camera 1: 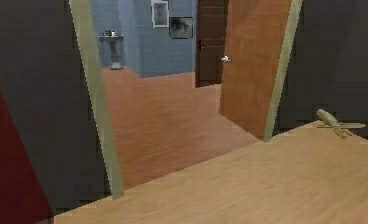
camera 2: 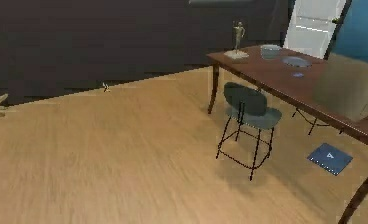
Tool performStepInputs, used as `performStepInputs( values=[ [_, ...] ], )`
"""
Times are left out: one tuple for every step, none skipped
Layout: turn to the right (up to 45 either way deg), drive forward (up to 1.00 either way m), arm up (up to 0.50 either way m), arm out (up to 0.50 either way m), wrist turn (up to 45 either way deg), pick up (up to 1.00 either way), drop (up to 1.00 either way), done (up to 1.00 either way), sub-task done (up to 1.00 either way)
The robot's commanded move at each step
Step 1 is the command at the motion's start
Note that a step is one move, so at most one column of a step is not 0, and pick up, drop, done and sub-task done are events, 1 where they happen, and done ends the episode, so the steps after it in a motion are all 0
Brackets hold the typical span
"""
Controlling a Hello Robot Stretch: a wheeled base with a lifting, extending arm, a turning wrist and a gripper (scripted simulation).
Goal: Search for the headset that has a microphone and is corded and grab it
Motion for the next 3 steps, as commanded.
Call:
performStepInputs(
  values=[
    [0.0, 1.00, 0.00, 0.00, 0.0, 0.00, 0.00, 0.00, 0.00],
    [0.0, 0.40, 0.00, 0.00, 0.0, 0.00, 0.00, 0.00, 0.00],
    [-6.0, 0.00, 0.00, 0.00, 0.0, 0.00, 0.00, 0.00, 0.00]
  ],
)
